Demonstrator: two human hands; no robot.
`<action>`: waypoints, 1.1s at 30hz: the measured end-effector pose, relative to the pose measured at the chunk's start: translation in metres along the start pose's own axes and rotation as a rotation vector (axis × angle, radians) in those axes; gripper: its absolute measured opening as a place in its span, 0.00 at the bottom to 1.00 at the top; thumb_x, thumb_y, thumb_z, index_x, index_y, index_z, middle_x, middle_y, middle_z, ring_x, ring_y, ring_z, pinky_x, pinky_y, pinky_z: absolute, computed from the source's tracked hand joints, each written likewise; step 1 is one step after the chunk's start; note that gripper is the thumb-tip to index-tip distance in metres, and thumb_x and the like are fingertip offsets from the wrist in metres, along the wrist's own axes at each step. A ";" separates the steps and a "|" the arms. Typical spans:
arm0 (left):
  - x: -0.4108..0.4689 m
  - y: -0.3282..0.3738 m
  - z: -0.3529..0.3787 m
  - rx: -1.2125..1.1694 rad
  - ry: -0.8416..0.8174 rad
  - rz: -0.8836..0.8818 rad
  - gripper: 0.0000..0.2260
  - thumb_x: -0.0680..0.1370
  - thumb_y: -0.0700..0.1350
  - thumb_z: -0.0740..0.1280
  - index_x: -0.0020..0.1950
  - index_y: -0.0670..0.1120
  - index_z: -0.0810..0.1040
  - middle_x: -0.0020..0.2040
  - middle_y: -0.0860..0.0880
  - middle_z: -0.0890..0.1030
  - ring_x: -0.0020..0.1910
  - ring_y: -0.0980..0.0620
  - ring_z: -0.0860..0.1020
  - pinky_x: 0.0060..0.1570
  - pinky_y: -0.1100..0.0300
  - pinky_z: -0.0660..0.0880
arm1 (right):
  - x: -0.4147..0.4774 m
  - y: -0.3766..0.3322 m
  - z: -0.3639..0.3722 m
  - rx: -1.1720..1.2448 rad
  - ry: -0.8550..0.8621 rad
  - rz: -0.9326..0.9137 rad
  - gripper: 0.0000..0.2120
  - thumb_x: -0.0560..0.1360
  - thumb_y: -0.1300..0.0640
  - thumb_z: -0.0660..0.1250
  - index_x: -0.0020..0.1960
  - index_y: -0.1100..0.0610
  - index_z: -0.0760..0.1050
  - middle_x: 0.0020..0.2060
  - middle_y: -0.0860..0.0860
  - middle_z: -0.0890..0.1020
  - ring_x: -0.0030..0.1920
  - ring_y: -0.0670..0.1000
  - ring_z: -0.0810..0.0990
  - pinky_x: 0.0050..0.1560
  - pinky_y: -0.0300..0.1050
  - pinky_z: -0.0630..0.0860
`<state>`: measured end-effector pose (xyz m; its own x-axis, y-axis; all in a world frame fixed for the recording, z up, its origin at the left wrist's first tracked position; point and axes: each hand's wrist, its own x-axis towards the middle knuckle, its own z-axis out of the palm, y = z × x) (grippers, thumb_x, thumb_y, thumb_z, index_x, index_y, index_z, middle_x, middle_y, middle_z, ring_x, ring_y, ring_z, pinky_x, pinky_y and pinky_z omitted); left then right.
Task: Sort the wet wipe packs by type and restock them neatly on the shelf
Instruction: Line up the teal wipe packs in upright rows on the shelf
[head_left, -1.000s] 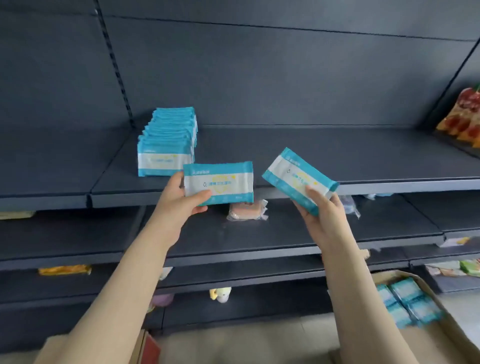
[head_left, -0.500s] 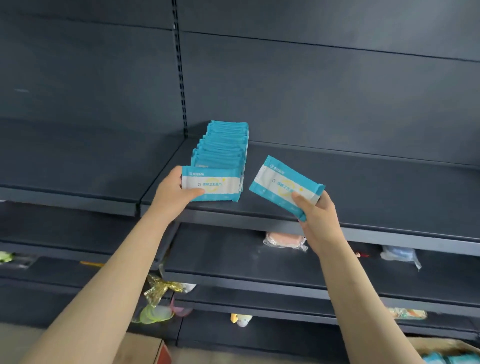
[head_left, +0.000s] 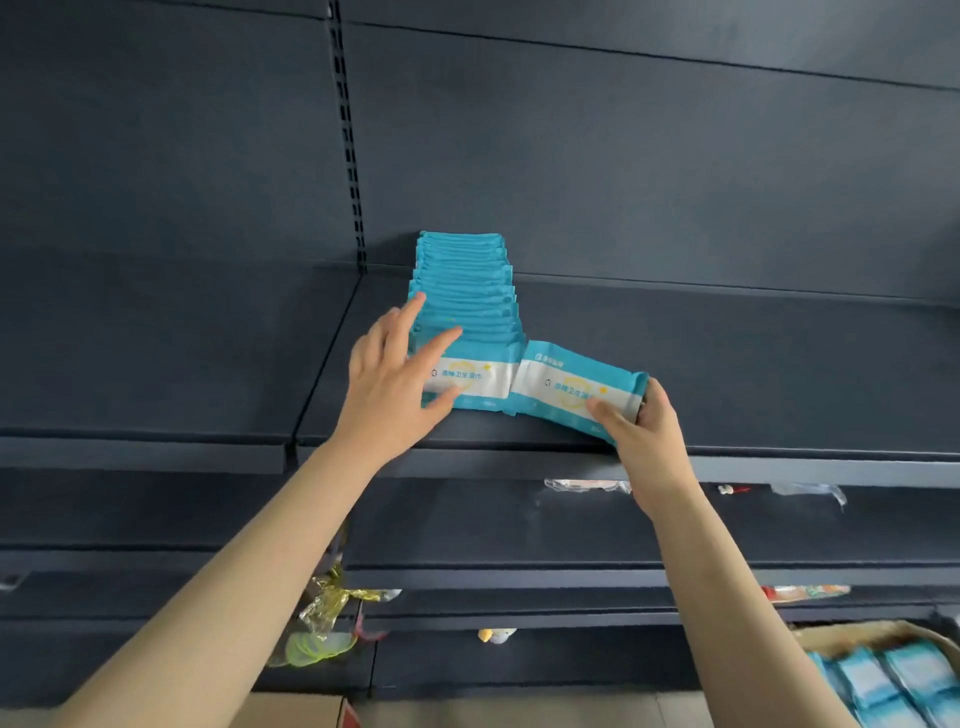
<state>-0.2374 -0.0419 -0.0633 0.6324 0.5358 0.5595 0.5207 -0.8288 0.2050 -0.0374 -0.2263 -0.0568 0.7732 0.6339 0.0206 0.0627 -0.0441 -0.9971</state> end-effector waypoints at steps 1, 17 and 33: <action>0.002 -0.003 0.000 -0.013 -0.021 0.048 0.27 0.76 0.55 0.68 0.74 0.53 0.69 0.78 0.48 0.57 0.74 0.41 0.58 0.72 0.40 0.57 | 0.000 0.001 0.001 -0.022 0.017 -0.005 0.16 0.77 0.60 0.71 0.63 0.55 0.71 0.54 0.46 0.82 0.54 0.45 0.83 0.52 0.41 0.80; 0.038 0.011 -0.007 0.069 -0.067 0.137 0.31 0.76 0.66 0.57 0.77 0.55 0.63 0.79 0.49 0.60 0.77 0.41 0.55 0.72 0.41 0.55 | 0.003 -0.011 -0.002 0.256 0.179 0.007 0.13 0.77 0.62 0.70 0.59 0.56 0.72 0.56 0.52 0.83 0.55 0.50 0.84 0.54 0.45 0.80; 0.054 0.022 0.035 0.342 0.216 0.162 0.27 0.79 0.64 0.58 0.67 0.48 0.78 0.68 0.48 0.77 0.68 0.44 0.74 0.66 0.47 0.66 | 0.212 -0.006 0.011 -0.143 0.021 -0.131 0.13 0.76 0.63 0.71 0.59 0.60 0.74 0.53 0.52 0.82 0.46 0.47 0.80 0.41 0.29 0.75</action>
<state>-0.1714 -0.0256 -0.0569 0.6058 0.3273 0.7252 0.6079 -0.7784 -0.1565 0.1189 -0.0836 -0.0475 0.7654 0.6253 0.1521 0.2513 -0.0728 -0.9652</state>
